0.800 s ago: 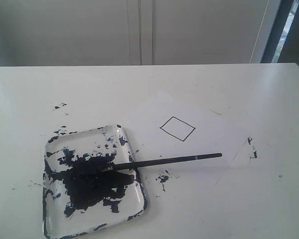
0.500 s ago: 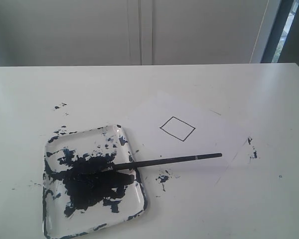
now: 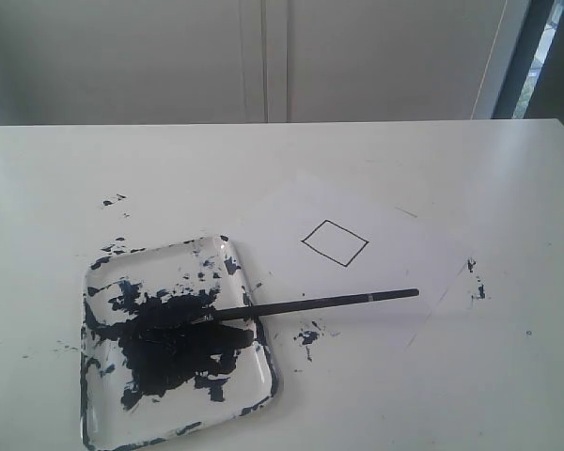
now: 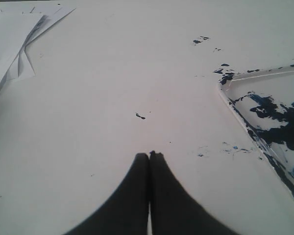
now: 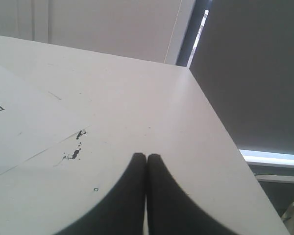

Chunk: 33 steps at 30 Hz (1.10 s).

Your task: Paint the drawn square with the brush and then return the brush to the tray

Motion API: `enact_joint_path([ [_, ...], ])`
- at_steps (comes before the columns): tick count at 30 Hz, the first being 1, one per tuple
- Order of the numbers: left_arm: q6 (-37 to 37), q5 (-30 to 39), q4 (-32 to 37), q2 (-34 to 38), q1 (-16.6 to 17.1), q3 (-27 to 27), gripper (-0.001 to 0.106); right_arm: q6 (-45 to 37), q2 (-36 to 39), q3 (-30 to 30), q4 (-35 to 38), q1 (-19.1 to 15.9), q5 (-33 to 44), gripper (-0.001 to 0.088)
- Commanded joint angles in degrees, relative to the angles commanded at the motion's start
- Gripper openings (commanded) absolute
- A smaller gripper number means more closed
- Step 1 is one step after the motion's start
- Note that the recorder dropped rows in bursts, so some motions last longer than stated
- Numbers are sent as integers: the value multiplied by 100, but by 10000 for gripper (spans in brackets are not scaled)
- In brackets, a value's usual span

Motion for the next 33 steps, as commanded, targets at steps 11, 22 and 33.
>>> enact_joint_path([
  [11, 0, 0, 0, 0, 0, 0, 3, 0, 905, -569, -2, 0, 53, 0],
  [22, 0, 0, 0, 0, 0, 0, 3, 0, 3064, -2427, -2, 0, 64, 0],
  [33, 0, 0, 0, 0, 0, 0, 3, 12, 3281, -3331, -2, -629, -407, 0],
])
